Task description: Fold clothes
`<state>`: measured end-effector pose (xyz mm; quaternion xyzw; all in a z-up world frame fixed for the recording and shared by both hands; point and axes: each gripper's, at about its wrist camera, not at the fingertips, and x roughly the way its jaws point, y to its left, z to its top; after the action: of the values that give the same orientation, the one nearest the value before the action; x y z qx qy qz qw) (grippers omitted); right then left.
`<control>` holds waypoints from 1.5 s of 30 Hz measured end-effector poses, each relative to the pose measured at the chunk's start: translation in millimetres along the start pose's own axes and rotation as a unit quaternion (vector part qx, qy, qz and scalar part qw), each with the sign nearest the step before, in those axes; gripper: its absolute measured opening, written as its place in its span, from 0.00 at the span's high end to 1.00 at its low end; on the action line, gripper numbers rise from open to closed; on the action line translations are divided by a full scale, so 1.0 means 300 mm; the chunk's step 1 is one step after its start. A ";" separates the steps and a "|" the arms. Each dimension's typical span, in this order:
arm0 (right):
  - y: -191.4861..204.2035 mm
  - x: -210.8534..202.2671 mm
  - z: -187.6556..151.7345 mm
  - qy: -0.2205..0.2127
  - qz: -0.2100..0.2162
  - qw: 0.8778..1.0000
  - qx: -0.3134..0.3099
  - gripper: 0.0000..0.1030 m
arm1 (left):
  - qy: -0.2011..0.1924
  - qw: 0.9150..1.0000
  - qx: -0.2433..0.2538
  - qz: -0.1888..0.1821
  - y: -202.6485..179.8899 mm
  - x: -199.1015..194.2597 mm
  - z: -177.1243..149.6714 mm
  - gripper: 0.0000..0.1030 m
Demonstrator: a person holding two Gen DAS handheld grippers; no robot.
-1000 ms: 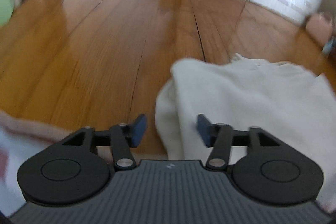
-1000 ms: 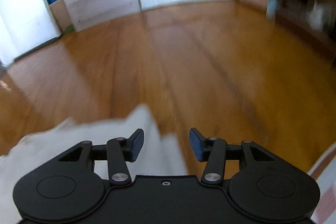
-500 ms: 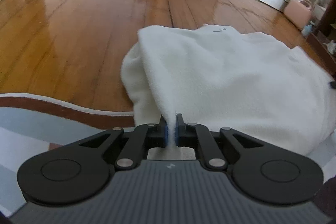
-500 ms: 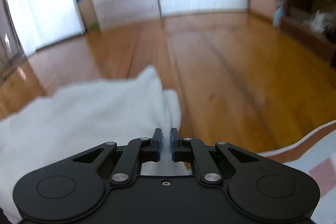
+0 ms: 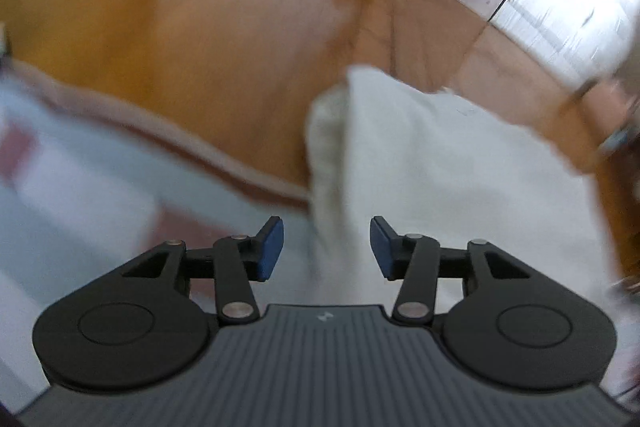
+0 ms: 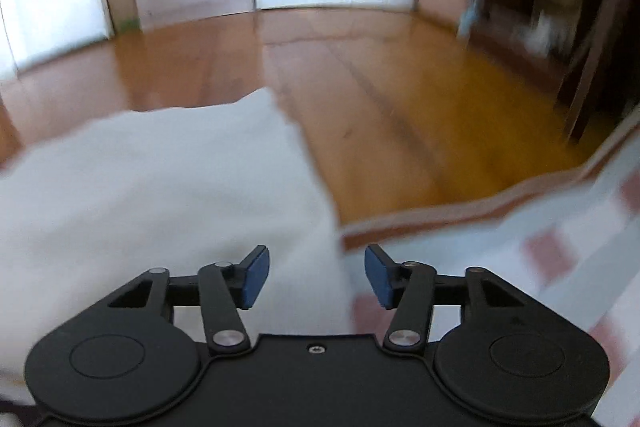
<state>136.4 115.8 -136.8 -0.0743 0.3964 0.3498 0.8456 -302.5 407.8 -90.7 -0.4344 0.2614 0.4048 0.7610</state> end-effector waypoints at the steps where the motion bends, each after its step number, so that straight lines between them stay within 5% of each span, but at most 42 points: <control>1: -0.027 -0.020 -0.021 0.011 0.025 0.999 0.032 0.41 | 0.021 0.999 -0.025 -0.021 0.019 0.003 -0.020 0.54; 6: -0.123 -0.049 -0.128 0.060 0.113 0.974 0.189 0.41 | 0.065 0.992 -0.085 -0.064 0.060 0.007 -0.111 0.46; 8: -0.139 -0.035 -0.166 0.070 0.126 0.963 0.225 0.41 | 0.073 0.989 -0.100 -0.075 0.070 0.002 -0.129 0.44; 10: -0.153 -0.020 -0.195 0.075 0.135 0.954 0.256 0.40 | 0.079 0.985 -0.123 -0.094 0.084 -0.007 -0.150 0.30; 15: -0.181 0.017 -0.237 0.067 0.144 0.934 0.319 0.36 | 0.104 0.970 -0.170 -0.138 0.092 0.039 -0.208 0.29; 18: -0.182 0.012 -0.225 0.029 0.142 0.935 0.323 0.36 | 0.097 0.968 -0.186 -0.135 0.068 0.080 -0.216 0.22; 24: -0.168 0.062 -0.213 0.035 0.148 0.934 0.322 0.36 | 0.039 0.972 -0.208 -0.105 0.042 0.134 -0.192 0.21; 29: -0.142 0.099 -0.193 0.036 0.160 0.938 0.304 0.36 | -0.013 0.991 -0.118 -0.065 -0.047 0.187 -0.146 0.23; 31: -0.132 0.121 -0.173 0.029 0.159 0.941 0.297 0.35 | -0.018 0.996 -0.075 -0.050 -0.085 0.203 -0.150 0.66; 34: -0.126 0.157 -0.149 0.018 0.163 0.939 0.302 0.35 | -0.034 0.997 -0.049 -0.043 -0.110 0.202 -0.135 0.73; 37: -0.076 0.178 -0.106 0.020 0.153 0.963 0.223 0.34 | -0.104 0.992 0.064 0.017 -0.215 0.137 -0.113 0.74; 38: -0.056 0.179 -0.091 0.024 0.144 0.971 0.190 0.38 | -0.122 0.987 0.101 0.029 -0.254 0.120 -0.117 0.74; 39: -0.036 0.180 -0.076 0.028 0.135 0.978 0.157 0.60 | -0.130 0.983 0.124 0.035 -0.282 0.116 -0.121 0.75; 41: -0.034 0.164 -0.063 0.017 0.129 0.981 0.145 0.81 | -0.129 0.981 0.136 0.039 -0.300 0.116 -0.119 0.77; 45: -0.057 -0.007 -0.040 -0.059 0.161 0.966 0.192 0.90 | -0.116 0.989 0.095 0.004 -0.258 0.061 -0.068 0.78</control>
<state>139.2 97.0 -145.9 0.1748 0.4124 0.4021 0.7986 -228.4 374.2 -79.5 -0.3094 0.2101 0.4293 0.8221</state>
